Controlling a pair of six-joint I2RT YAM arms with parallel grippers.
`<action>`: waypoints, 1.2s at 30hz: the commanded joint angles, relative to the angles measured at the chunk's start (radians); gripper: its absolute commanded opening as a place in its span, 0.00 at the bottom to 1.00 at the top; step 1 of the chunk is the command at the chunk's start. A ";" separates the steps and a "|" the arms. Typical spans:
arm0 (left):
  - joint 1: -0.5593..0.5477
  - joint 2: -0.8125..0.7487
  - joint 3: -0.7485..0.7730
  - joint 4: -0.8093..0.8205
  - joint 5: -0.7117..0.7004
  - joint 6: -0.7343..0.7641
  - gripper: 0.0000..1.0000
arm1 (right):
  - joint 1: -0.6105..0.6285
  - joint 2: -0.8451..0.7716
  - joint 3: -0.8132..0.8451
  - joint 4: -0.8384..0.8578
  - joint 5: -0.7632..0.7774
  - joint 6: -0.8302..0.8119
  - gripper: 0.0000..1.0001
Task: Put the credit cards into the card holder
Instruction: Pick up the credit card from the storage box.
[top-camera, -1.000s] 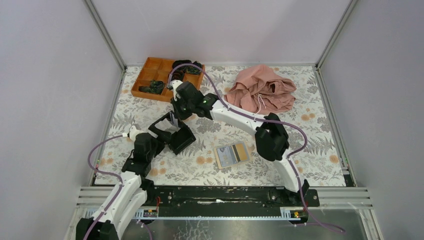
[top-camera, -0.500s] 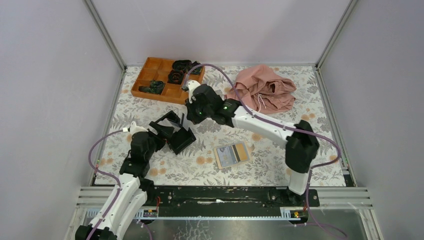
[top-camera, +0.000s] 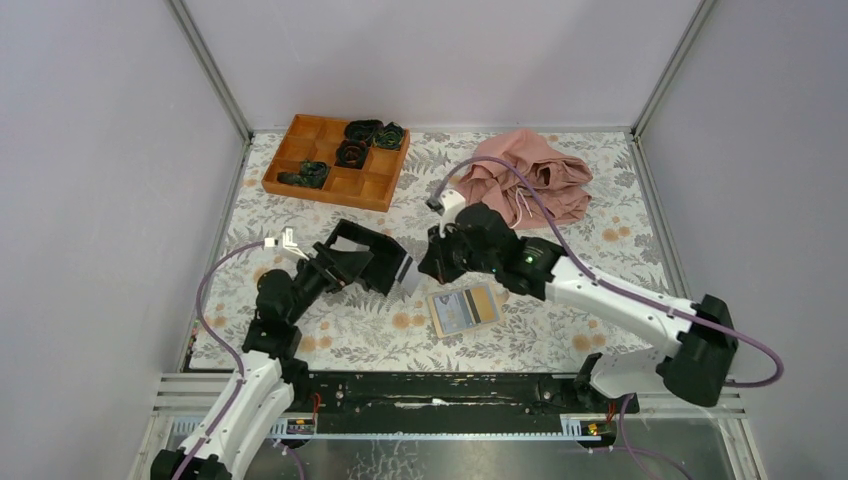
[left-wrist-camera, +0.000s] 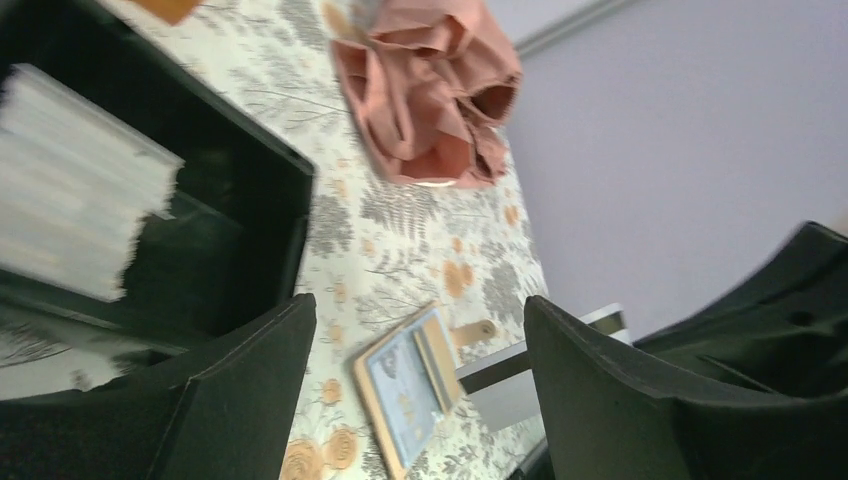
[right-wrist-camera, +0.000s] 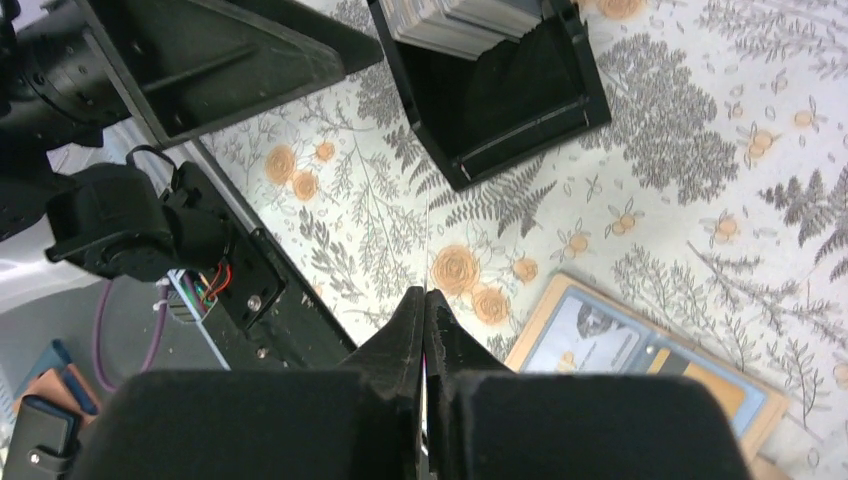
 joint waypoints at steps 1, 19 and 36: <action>-0.050 -0.013 0.001 0.151 0.082 0.007 0.83 | -0.002 -0.111 -0.076 0.034 -0.037 0.063 0.00; -0.360 0.156 0.027 0.264 0.136 0.103 0.80 | -0.053 -0.268 -0.248 0.072 -0.224 0.123 0.00; -0.460 0.341 0.015 0.557 0.210 0.095 0.64 | -0.106 -0.299 -0.328 0.099 -0.374 0.149 0.00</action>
